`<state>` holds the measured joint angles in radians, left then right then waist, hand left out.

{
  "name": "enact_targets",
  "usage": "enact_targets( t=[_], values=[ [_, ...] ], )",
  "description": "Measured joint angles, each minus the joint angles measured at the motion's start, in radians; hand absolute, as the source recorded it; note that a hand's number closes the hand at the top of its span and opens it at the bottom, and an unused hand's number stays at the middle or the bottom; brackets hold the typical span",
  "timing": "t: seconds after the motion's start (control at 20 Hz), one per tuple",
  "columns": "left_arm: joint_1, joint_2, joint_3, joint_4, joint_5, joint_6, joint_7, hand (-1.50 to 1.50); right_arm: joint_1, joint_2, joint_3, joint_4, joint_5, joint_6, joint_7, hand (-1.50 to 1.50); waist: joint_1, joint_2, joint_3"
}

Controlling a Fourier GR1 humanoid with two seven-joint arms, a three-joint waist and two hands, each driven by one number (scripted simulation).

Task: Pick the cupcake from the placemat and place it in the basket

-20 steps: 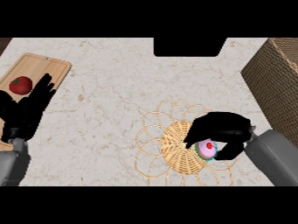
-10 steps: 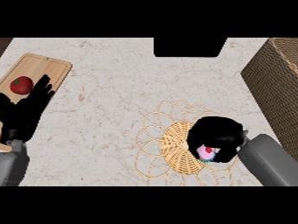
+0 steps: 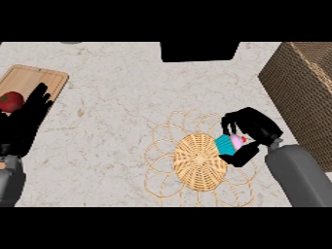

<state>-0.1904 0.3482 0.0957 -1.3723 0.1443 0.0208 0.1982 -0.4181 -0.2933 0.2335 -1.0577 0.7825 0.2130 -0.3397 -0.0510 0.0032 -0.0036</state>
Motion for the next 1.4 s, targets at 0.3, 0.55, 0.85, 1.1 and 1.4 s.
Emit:
enact_targets(
  t=[0.3, 0.55, 0.85, 1.1, 1.4],
  values=[
    [0.003, 0.003, 0.004, -0.005, 0.002, -0.001, -0.002, 0.00, -0.053, 0.157, -0.238, 0.041, -0.070, -0.235, 0.377, 1.50, 0.011, 0.001, 0.003],
    [-0.014, -0.007, -0.017, -0.008, 0.001, -0.013, 0.000, 0.00, -0.200, 0.252, -0.346, 0.015, -0.032, -0.543, 0.625, 1.50, 0.064, 0.003, 0.001],
    [-0.047, -0.026, -0.048, -0.008, -0.012, -0.015, 0.012, 0.00, -0.409, 0.281, -0.394, 0.078, 0.190, -0.843, 0.953, 1.50, 0.104, 0.009, -0.004],
    [-0.058, -0.026, -0.052, -0.003, -0.014, -0.020, 0.015, 0.00, -0.606, 0.264, -0.428, 0.199, 0.435, -0.890, 1.225, 1.50, 0.113, 0.008, -0.005],
    [-0.062, -0.023, -0.050, -0.003, -0.013, -0.028, 0.020, 0.00, -0.816, 0.200, -0.473, 0.359, 0.666, -0.839, 1.411, 1.50, 0.115, 0.011, -0.002]
  ],
)
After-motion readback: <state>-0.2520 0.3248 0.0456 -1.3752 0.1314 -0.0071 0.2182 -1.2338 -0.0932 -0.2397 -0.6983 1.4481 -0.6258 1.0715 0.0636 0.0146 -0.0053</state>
